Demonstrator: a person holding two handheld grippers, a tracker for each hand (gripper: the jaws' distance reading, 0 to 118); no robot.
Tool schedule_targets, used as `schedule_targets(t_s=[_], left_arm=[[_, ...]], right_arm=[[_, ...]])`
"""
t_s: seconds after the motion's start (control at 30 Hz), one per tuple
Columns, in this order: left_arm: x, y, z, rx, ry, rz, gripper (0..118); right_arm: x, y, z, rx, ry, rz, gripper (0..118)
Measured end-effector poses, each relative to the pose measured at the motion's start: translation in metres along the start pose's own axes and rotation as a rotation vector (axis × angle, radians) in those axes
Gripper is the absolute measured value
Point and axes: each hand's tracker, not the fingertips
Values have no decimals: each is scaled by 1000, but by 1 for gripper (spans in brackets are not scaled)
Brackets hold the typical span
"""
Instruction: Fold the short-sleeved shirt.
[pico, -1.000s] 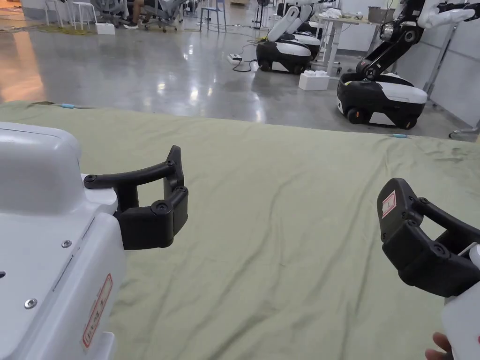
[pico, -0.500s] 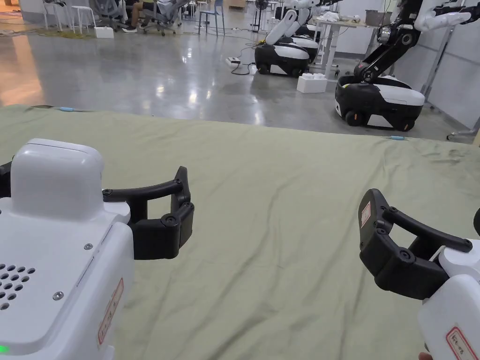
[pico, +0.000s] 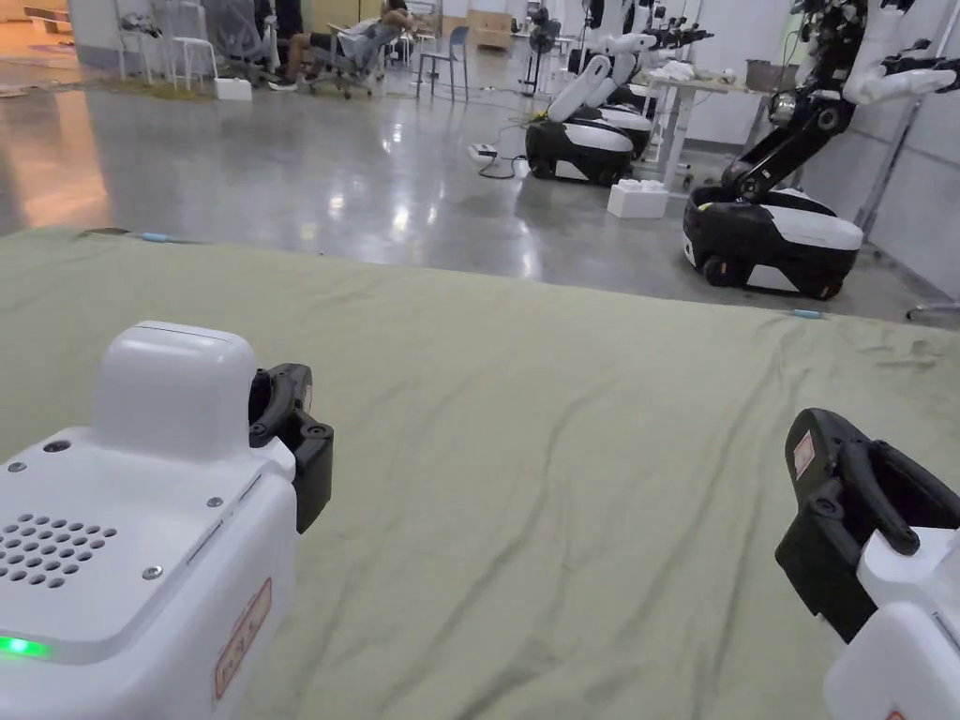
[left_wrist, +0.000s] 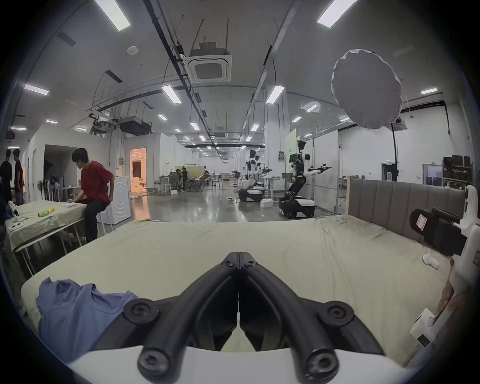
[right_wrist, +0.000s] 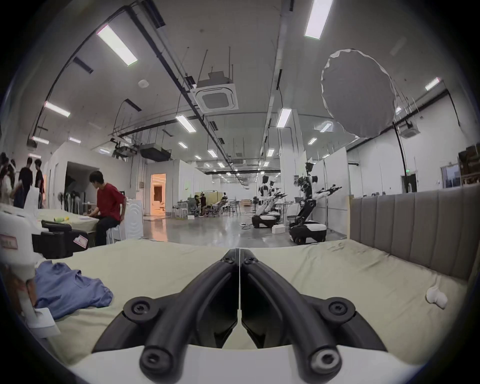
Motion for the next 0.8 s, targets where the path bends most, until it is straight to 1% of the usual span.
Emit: schedule_targets(t_s=[0.07,0.13,0.2,0.27,0.33,0.47,0.53,0.6,0.7,0.73,0.8], left_arm=[[-10,0,5,-4,1,31,0],[-24,2,15,-9,15,45,0],[-46,3,33,-20,74,45,0],[-74,0,58,-31,173,36,0],[-108,-5,90,-60,311,30,0],[-172,-21,155,-160,571,52,0],[-197,-30,179,-197,648,103,0],[-223,-41,198,-224,690,185,0],[-248,-55,198,-253,695,243,0],[-254,-59,194,-257,680,265,0],[-273,-74,174,-249,614,355,0]], right_arm=[[-6,1,-4,-5,44,-31,4],[-21,1,-11,3,92,-52,4],[-42,3,-21,6,165,-54,4],[-72,5,-34,17,259,-66,4],[-107,6,-46,15,389,-107,4],[-180,4,-63,-35,670,-243,4],[-210,1,-64,-61,765,-274,4],[-237,-2,-66,-101,849,-300,4],[-262,-10,-71,-160,915,-324,4],[-267,-12,-73,-172,917,-319,4],[-274,-19,-77,-196,901,-288,4]])
